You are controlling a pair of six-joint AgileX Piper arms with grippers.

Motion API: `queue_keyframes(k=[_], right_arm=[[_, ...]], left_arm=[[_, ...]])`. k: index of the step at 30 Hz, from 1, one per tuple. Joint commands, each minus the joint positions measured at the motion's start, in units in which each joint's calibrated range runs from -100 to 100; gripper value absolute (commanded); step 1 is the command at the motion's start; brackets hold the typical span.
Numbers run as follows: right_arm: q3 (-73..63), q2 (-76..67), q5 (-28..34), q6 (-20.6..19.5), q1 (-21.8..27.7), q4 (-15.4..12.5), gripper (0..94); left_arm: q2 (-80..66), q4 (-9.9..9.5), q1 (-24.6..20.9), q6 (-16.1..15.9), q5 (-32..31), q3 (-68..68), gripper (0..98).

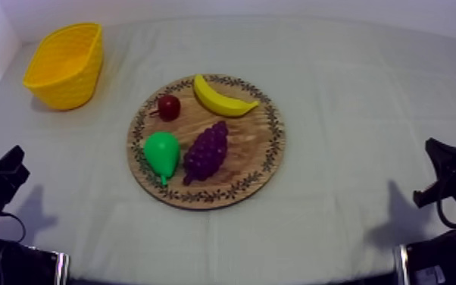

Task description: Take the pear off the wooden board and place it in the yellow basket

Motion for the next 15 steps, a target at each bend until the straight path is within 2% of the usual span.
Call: queue_keyframes(k=[1, 5, 11, 15], right_arm=[[-0.02, -0.03, 0.02, -0.01, -0.02, 0.01, 0.2], [-0.02, -0.03, 0.02, -0.01, -0.02, 0.01, 0.2], [-0.02, -0.03, 0.02, -0.01, -0.02, 0.01, 0.2], [-0.02, -0.03, 0.02, -0.01, -0.02, 0.01, 0.2]], left_arm=[[-0.01, 0.0, 0.0, 0.07, -0.01, 0.05, 0.0], [-0.01, 0.09, -0.04, 1.13, 0.12, 0.05, 0.0], [0.99, 0.77, 0.32, 0.9, 0.33, -0.51, 0.0], [5.06, 1.92, 1.01, 0.51, 0.32, -1.74, 0.0]])
